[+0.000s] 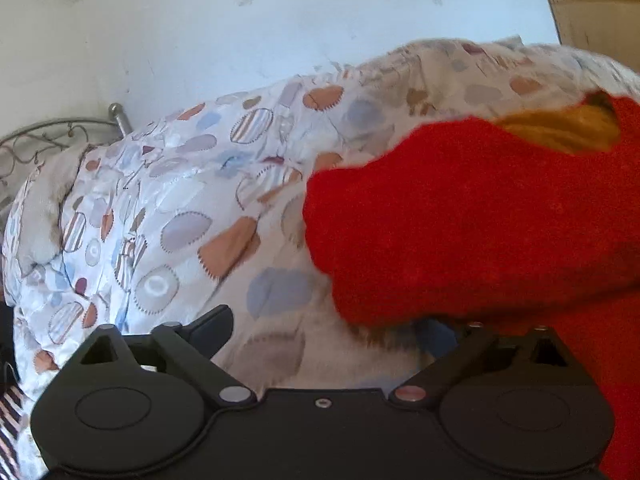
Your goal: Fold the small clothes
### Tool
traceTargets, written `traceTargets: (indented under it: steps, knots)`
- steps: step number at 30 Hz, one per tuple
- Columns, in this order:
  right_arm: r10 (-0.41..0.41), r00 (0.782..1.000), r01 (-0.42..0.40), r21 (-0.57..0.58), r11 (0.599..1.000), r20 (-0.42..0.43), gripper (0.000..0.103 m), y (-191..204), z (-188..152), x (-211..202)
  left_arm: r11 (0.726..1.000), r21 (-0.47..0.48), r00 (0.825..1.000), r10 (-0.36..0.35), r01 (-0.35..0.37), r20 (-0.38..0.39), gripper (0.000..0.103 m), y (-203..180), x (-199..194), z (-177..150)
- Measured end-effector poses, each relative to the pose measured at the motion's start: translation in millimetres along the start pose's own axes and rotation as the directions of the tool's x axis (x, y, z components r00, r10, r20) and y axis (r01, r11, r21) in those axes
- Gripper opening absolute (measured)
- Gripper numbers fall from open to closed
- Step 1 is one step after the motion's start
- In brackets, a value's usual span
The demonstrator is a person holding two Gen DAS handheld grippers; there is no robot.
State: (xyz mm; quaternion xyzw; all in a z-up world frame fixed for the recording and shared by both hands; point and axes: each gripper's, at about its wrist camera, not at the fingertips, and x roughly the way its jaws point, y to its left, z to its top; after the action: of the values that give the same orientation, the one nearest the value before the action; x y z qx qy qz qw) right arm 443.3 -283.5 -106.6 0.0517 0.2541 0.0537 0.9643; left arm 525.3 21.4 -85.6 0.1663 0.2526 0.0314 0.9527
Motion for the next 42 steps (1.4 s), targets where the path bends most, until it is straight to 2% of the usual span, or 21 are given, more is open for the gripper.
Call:
traceTargets:
  steps: [5, 7, 8, 10, 12, 16, 20, 23, 27, 29, 31, 32, 34, 35, 37, 38, 40, 42]
  knots:
    - [0.011, 1.0, -0.011, 0.006, 1.0, 0.0, 0.103, -2, -8, 3, 0.998, -0.063, 0.998, 0.013, -0.009, 0.068, 0.067, -1, -3, 6]
    - [0.016, 1.0, -0.016, 0.012, 1.0, 0.0, 0.103, -4, -9, 3, 0.998, -0.062, 0.994, 0.017, -0.011, 0.105, 0.05, -5, -8, 7]
    - [0.018, 1.0, -0.018, 0.014, 1.0, 0.001, 0.103, -4, -9, 3, 0.998, -0.063, 0.993, 0.02, -0.013, 0.117, 0.046, -7, -10, 7]
    - [0.021, 1.0, -0.021, 0.015, 1.0, 0.001, 0.103, -5, -9, 3, 0.997, -0.079, 0.993, 0.025, -0.015, 0.116, 0.026, -7, -11, 8]
    - [0.023, 1.0, -0.023, 0.016, 1.0, 0.001, 0.103, -5, -9, 3, 0.994, -0.106, 0.992, 0.02, -0.007, 0.122, 0.014, -5, -13, 10]
    - [0.027, 1.0, -0.027, 0.019, 0.999, 0.001, 0.103, -5, -10, 3, 0.992, -0.115, 0.991, 0.056, -0.042, 0.124, 0.009, -2, -21, 13]
    - [0.023, 1.0, -0.023, 0.011, 1.0, 0.0, 0.103, -5, -11, 3, 0.992, -0.116, 0.997, 0.05, -0.043, 0.06, 0.009, 1, -17, 5]
    - [0.022, 1.0, -0.022, 0.006, 1.0, -0.002, 0.103, -5, -11, 5, 0.991, -0.132, 1.0, 0.028, -0.025, 0.014, 0.009, 2, -10, -6]
    - [0.022, 1.0, -0.022, 0.007, 1.0, -0.003, 0.103, -5, -12, 5, 0.991, -0.132, 1.0, 0.01, -0.008, 0.012, 0.009, 1, -10, -9]
    - [0.022, 1.0, -0.022, 0.007, 1.0, -0.003, 0.103, -5, -13, 6, 0.99, -0.137, 1.0, -0.023, 0.024, 0.007, 0.011, 4, -11, -8]
    - [0.026, 1.0, -0.026, 0.011, 1.0, 0.001, 0.103, -5, -13, 4, 0.988, -0.146, 0.999, -0.054, 0.052, -0.004, 0.02, 8, -14, -9]
    - [0.031, 0.999, -0.032, 0.015, 0.999, 0.004, 0.103, -6, -12, 2, 0.986, -0.157, 0.998, -0.063, 0.061, -0.011, 0.022, 10, -17, -10]
    - [0.039, 0.999, -0.039, 0.025, 0.999, 0.011, 0.103, -8, -10, -6, 0.98, -0.18, 0.996, -0.09, 0.084, -0.028, 0.038, 15, -26, -15]
    - [0.038, 0.999, -0.038, 0.028, 0.999, 0.015, 0.103, -8, -10, -11, 0.978, -0.19, 0.995, -0.094, 0.086, -0.032, 0.043, 17, -31, -18]
    - [0.038, 0.999, -0.039, 0.028, 0.999, 0.03, 0.103, -8, -11, -28, 0.973, -0.211, 0.994, -0.1, 0.091, -0.032, 0.064, 23, -46, -24]
    - [0.041, 0.998, -0.042, 0.027, 0.999, 0.036, 0.103, -8, -11, -36, 0.971, -0.221, 0.995, -0.095, 0.086, -0.028, 0.068, 26, -55, -27]
    - [0.045, 0.998, -0.046, 0.022, 0.999, 0.053, 0.103, -10, -15, -58, 0.967, -0.242, 0.996, -0.082, 0.076, -0.017, 0.082, 32, -75, -34]
    - [0.04, 0.997, -0.041, 0.019, 0.999, 0.071, 0.103, -13, -20, -81, 0.961, -0.264, 0.997, -0.083, 0.078, -0.008, 0.09, 37, -97, -41]
